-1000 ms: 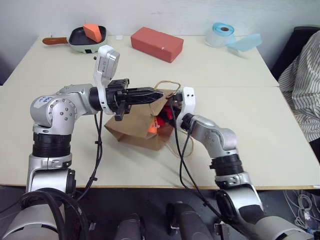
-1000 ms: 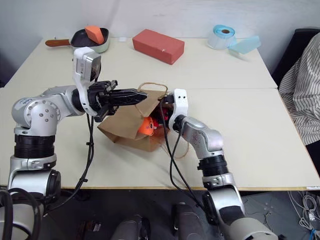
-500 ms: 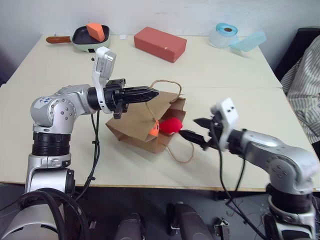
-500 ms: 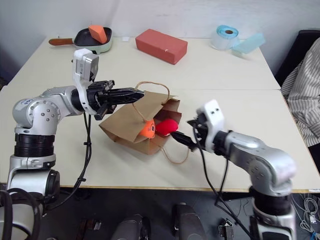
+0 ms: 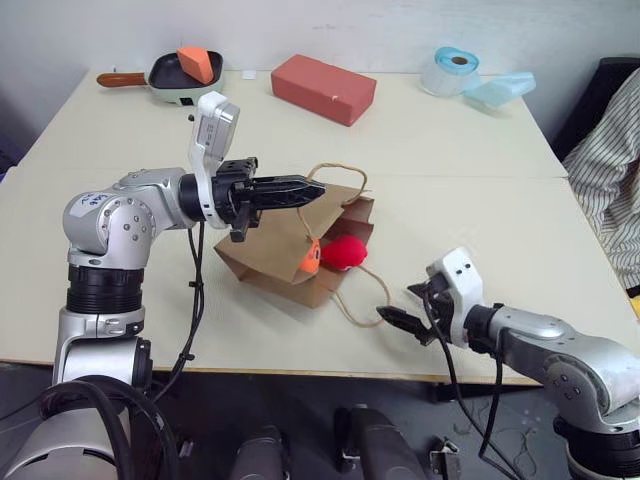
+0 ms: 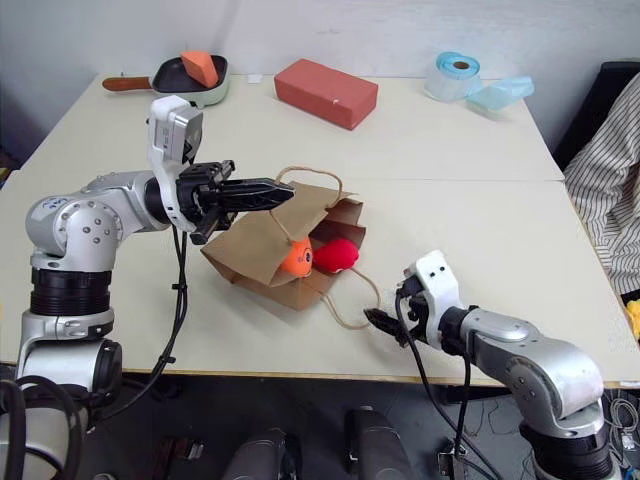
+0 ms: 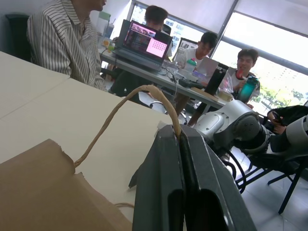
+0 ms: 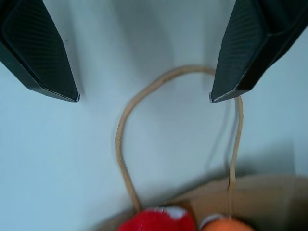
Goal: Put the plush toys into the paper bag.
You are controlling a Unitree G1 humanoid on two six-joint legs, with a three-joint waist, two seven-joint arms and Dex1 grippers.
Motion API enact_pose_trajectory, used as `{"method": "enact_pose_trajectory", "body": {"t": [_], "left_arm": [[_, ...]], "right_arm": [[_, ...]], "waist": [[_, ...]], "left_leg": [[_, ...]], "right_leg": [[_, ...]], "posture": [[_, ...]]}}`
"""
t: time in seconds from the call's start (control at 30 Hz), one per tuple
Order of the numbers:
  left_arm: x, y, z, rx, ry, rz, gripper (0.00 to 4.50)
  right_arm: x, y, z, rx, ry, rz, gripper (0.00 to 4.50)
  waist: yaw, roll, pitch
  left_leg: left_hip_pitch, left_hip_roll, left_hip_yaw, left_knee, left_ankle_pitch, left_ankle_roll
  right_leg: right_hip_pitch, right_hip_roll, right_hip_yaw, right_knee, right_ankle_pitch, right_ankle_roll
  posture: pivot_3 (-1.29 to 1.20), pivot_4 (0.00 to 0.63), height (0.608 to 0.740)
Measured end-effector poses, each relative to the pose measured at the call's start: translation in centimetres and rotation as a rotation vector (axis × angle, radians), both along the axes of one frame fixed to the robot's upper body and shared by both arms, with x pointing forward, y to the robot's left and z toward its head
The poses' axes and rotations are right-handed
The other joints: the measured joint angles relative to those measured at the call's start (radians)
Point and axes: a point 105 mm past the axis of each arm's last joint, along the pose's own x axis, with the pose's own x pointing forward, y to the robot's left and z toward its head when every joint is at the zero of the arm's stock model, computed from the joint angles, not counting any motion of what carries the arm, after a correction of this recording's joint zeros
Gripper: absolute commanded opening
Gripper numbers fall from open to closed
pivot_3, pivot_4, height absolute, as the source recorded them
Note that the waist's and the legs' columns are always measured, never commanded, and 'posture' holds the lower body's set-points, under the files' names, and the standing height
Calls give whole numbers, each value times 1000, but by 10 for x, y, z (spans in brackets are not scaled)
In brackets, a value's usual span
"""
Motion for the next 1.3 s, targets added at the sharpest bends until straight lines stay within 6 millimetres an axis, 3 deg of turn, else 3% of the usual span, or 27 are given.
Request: {"method": "enact_pose_trajectory", "body": {"t": [0.33,0.63,0.77,0.83,0.93,1.07,1.3], "left_arm": [[-3,-2,2,3,-8,-8,0],[-4,-2,3,3,-14,-7,0],[-4,0,4,-3,-17,-1,0],[-3,0,5,-7,-19,3,0],[-1,0,10,-40,-21,8,0],[7,9,33,-124,-50,58,0],[14,10,35,-179,-53,80,0]], "right_arm": [[17,12,-10,-10,-70,16,23],[16,9,-9,-6,-82,11,23],[11,6,-1,136,0,-14,23],[8,10,24,289,6,16,23],[3,9,83,465,-83,118,23],[-11,3,146,599,-152,233,23],[-5,-4,180,710,-148,185,23]], "waist": [[-14,-3,-2],[-11,-3,-2],[1,-3,-2],[0,-3,-2],[2,-2,-1],[4,-3,-1],[1,-3,-1]], "left_leg": [[4,0,0,0,0,-1],[4,0,0,0,0,-1],[3,0,0,0,0,-1],[3,0,0,1,0,0],[2,0,-1,1,0,0],[1,0,-2,0,0,0],[1,0,-2,-1,0,0]], "right_leg": [[3,0,0,2,0,0],[3,0,0,2,0,0],[3,0,0,1,0,0],[2,0,0,1,0,0],[2,0,-1,1,0,0],[2,0,-2,-1,0,0],[2,0,-2,-2,0,0]], "posture": [[0,150,740],[0,150,740],[0,150,740],[0,150,740],[0,150,740],[0,150,740],[0,150,740]]}}
